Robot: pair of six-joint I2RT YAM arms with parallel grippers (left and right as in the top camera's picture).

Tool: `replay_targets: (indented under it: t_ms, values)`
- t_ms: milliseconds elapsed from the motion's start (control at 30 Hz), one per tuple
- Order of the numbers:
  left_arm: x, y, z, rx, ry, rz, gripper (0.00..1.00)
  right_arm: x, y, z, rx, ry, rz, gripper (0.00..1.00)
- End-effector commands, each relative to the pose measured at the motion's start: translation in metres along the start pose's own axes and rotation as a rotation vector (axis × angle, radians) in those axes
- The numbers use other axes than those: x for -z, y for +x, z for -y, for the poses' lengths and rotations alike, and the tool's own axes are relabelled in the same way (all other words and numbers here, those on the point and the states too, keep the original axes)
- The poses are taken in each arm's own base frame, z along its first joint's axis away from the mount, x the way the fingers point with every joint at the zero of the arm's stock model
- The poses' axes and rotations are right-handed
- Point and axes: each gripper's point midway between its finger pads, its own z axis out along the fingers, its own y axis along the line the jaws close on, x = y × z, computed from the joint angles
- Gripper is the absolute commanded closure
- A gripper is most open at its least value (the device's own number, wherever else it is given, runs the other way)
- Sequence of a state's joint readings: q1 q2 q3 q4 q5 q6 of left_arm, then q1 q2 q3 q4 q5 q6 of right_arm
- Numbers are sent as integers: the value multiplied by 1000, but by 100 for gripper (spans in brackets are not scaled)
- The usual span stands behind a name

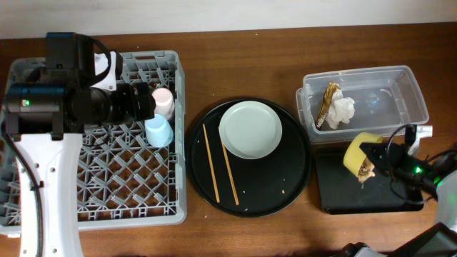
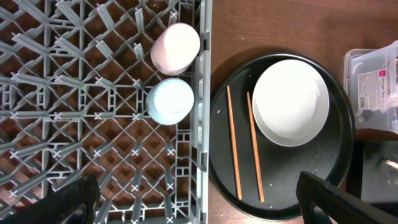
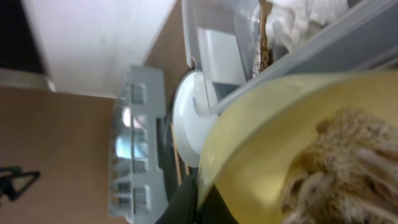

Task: Sort waste into correct bins and load items into the dishwasher rack
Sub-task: 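Tip the yellow bowl over the black tray to dump scraps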

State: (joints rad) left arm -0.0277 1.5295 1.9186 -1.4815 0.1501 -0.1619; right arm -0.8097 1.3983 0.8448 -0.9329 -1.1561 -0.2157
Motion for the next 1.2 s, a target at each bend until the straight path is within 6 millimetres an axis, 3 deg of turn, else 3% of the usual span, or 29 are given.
replay_targets:
  t_ms: [0,200,333,600,1167]
  values:
    - [-1,0,0,5,6,-4,1,3,1,-5,-5,-127,63,96]
    - [-1,0,0,5,6,-4,1,6,3,-9,24,-255,136,96]
    - [-1,0,0,5,6,-4,1,18,-4,-16,15,-330,194,96]
    - [-1,0,0,5,6,-4,1,41,-11,-3,-69,-309,290,96]
    - [-1,0,0,5,6,-4,1,42,-10,-6,-210,-342,274,96]
